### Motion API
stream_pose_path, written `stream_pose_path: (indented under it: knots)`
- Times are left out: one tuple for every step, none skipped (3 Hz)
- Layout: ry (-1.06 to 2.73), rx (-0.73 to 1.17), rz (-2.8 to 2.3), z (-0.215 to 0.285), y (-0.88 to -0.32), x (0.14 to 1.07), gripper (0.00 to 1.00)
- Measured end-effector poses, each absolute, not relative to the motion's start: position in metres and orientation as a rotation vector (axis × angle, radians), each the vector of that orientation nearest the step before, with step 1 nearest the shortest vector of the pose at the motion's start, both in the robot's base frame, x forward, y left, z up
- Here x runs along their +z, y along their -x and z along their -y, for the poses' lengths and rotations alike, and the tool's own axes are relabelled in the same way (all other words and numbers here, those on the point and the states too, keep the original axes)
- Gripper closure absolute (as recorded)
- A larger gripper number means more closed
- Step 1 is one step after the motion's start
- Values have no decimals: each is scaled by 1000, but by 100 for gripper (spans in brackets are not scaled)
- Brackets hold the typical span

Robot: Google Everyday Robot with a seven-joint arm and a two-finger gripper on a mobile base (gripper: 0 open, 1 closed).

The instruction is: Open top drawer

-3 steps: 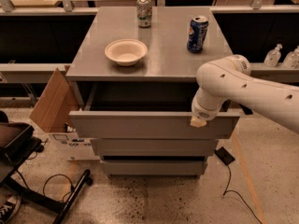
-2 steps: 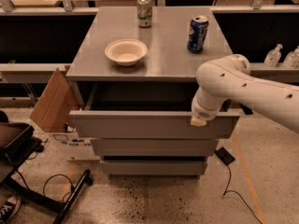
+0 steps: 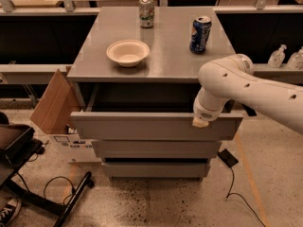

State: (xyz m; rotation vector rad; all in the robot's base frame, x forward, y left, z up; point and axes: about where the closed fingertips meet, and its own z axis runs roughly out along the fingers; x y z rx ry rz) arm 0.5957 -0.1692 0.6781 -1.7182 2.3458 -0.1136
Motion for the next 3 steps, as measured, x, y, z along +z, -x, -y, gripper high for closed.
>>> stream_pose_path:
  knots:
    - [1718, -114, -2346, 169, -596, 678, 100]
    - [1718, -113, -2346, 169, -596, 678, 100]
    - [1719, -113, -2346, 169, -595, 678, 82]
